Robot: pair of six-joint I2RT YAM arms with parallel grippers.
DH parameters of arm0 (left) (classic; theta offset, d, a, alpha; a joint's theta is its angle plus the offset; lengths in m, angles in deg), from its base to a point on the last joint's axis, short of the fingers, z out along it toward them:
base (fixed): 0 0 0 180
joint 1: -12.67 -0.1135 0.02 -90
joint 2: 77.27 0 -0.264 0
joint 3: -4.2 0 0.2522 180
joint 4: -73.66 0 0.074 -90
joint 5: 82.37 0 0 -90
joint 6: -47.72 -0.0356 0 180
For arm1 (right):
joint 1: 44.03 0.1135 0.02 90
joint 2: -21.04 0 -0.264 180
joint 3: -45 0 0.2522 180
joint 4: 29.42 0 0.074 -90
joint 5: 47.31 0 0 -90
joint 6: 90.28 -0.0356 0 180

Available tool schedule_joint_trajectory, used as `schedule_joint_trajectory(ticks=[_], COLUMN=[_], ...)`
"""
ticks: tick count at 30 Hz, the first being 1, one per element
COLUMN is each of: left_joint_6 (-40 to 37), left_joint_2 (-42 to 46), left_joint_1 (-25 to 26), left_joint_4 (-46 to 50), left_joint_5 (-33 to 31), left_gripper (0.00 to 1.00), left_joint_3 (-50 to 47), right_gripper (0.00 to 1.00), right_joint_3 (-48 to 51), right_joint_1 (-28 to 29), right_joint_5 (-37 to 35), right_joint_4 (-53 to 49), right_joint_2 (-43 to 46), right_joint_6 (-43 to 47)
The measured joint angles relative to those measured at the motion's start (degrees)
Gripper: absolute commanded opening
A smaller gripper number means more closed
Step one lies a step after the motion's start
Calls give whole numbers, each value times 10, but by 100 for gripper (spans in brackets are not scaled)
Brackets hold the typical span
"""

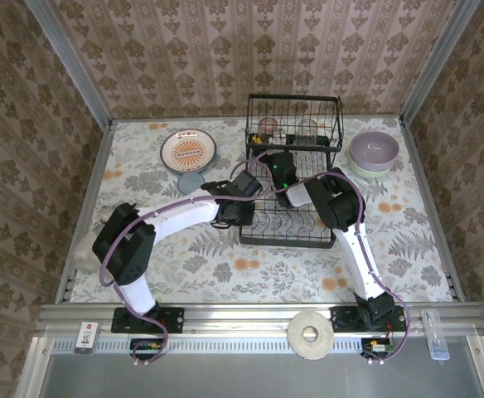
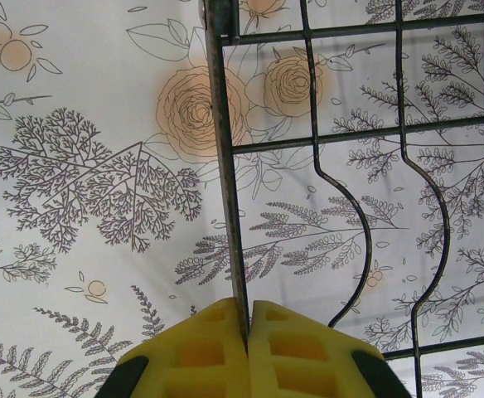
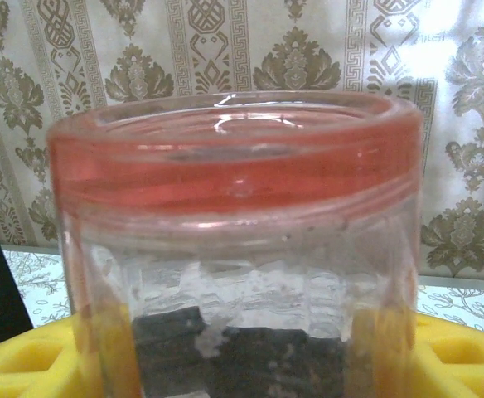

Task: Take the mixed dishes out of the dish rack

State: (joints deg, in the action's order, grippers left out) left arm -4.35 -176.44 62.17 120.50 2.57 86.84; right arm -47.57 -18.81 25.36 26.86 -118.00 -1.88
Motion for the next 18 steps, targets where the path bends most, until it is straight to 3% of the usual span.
schedule_joint_trajectory(ticks=[12,18], left_joint_6=[0,-1], left_joint_2=[-21,-25], left_joint_1=[0,0], left_joint_4=[13,19], left_joint_5=[12,19], left_gripper=[0,0], left_joint_3=[20,26], right_gripper=[36,35], right_joint_3=[84,116], right_joint_1=[8,7], right_joint_5=[15,15], right_joint_4=[34,36], right_joint_2=[41,61], right_joint_6=[6,3])
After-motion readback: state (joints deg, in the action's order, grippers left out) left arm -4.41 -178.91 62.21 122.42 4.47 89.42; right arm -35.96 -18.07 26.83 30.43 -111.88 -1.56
